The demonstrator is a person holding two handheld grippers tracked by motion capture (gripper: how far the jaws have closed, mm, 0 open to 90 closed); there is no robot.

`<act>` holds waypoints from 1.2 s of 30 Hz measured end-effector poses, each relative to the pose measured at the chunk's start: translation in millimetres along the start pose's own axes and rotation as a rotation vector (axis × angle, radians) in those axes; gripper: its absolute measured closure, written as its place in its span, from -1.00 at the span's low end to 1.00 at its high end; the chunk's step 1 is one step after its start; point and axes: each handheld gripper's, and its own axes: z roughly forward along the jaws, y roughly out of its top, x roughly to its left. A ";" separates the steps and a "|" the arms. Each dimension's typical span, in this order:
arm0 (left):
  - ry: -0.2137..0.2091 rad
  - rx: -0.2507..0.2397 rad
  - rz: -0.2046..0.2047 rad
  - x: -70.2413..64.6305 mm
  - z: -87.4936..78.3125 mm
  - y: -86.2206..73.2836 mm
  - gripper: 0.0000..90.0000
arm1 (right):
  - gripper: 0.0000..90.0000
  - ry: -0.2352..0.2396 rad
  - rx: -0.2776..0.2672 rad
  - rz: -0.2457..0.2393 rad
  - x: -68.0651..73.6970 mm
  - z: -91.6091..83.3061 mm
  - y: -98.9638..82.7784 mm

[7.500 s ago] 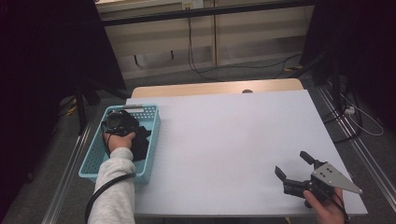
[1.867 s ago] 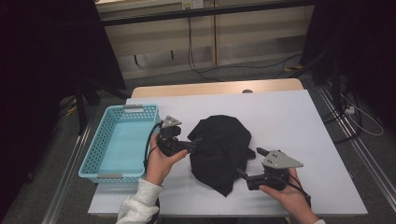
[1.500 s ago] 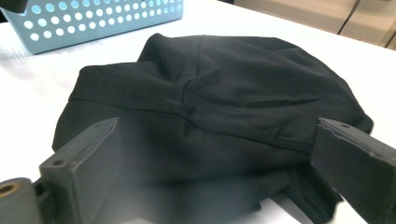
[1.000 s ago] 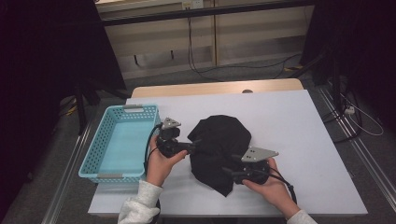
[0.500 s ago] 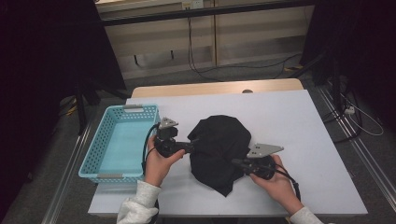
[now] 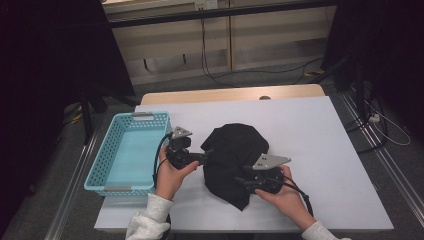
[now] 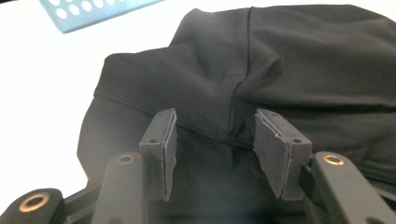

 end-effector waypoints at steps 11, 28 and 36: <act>0.003 0.002 0.002 0.1 -0.7 -1.6 -0.84 | 0.92 0.035 0.055 -0.018 -0.2 9.3 -3.8; 0.005 0.004 -0.003 3.1 -0.1 -2.0 -0.82 | 0.93 -0.175 -0.093 0.144 -76.7 -84.8 -18.9; 0.001 0.013 0.004 2.4 3.9 -1.6 -0.81 | 0.93 -0.231 -0.069 0.198 -92.6 -92.2 -34.2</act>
